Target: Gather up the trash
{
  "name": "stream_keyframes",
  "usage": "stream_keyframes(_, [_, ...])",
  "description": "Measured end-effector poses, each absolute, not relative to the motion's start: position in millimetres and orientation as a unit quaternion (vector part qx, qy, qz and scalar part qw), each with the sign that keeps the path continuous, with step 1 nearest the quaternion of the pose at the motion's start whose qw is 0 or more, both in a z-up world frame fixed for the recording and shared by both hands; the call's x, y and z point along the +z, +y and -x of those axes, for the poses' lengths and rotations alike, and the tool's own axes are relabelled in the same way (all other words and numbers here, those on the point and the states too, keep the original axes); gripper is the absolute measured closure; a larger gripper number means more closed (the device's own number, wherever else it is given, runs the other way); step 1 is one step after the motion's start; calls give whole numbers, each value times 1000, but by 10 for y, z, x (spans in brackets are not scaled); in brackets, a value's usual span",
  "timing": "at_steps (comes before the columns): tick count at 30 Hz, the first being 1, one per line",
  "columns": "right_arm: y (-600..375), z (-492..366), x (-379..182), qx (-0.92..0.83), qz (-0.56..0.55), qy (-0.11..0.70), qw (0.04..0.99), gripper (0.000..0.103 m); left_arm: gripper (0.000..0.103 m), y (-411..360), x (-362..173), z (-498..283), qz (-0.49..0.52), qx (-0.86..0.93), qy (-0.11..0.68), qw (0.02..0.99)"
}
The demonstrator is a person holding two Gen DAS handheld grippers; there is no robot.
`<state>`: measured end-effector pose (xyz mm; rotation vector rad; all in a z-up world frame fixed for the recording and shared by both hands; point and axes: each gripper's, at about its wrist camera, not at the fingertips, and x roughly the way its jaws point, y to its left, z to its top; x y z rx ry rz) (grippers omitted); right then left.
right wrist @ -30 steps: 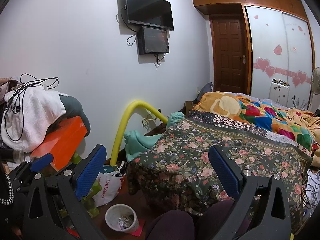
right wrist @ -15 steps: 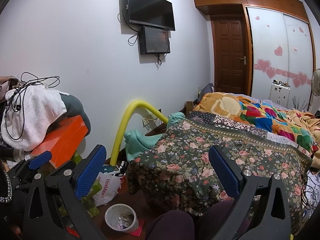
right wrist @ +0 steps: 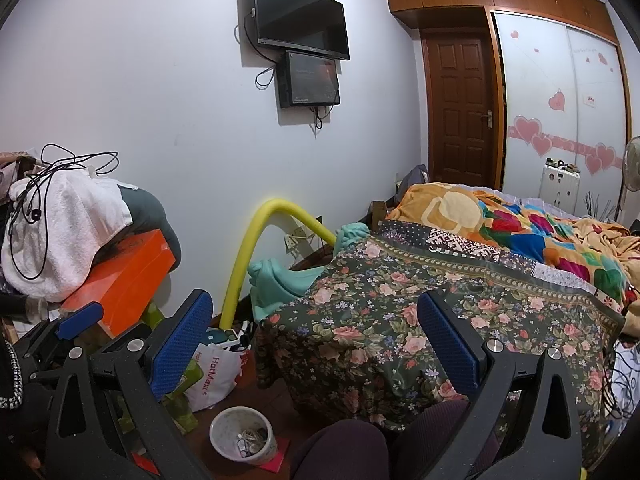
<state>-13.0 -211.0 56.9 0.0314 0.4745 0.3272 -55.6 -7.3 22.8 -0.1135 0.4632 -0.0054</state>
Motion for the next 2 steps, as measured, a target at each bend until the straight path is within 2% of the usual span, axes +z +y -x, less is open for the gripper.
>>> stream_keyframes(2, [-2116, 124, 555, 162, -17, 236, 958, 1, 17, -76, 229, 541, 56, -3, 232, 971])
